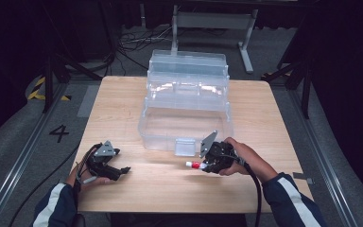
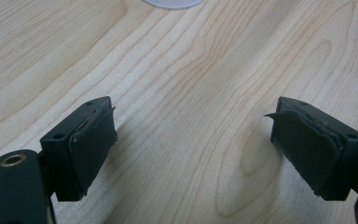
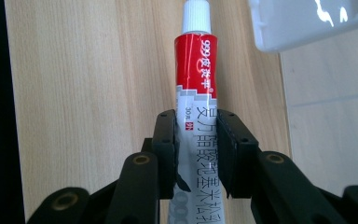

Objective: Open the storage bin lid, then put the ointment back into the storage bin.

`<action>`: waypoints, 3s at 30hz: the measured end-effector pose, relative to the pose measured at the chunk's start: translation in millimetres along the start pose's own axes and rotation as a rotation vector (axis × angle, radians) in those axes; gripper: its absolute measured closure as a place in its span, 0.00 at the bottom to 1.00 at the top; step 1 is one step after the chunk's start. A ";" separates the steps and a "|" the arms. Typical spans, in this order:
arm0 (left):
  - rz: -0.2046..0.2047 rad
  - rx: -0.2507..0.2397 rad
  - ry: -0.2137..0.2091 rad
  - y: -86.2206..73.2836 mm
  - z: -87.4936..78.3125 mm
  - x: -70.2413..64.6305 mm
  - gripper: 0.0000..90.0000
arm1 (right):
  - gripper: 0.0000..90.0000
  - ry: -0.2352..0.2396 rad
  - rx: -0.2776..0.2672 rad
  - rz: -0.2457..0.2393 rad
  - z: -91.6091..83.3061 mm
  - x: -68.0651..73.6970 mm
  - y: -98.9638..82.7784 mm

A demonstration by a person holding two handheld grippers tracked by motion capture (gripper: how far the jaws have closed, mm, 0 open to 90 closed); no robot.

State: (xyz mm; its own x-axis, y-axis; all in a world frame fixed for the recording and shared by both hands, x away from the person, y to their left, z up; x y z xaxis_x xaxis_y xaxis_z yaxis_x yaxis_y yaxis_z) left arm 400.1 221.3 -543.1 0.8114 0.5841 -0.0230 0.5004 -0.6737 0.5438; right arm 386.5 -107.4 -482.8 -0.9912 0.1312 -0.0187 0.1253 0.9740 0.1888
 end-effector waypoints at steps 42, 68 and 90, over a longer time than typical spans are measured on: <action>0.008 0.002 -0.007 5.5 3.8 2.5 0.14 | 0.79 -0.110 -0.033 -0.022 -68.1 -0.8 -7.4; 0.009 0.001 -0.008 5.5 3.8 2.6 0.14 | 0.79 -0.194 -0.023 -0.020 -110.1 -34.3 8.6; 0.009 0.002 -0.008 5.5 3.8 2.6 0.14 | 0.79 -0.182 0.027 0.034 -98.3 -74.0 20.5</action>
State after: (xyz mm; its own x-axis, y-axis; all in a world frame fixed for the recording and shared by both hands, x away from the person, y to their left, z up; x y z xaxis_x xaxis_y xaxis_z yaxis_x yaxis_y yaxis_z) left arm 406.1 217.4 -543.4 0.8179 0.5748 -0.0248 0.4939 -0.6794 0.5427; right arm 458.2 -115.3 -381.0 -0.9625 0.1928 -0.1907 0.1620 0.9728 0.1659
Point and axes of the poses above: each handheld gripper's, and its own axes: z roughly forward along the jaws, y roughly out of its top, x roughly to its left, the point moved 8 cm from there along z, roughly forward along the jaws, and after that the axes turned 10 degrees about x, right-handed, at the moved point
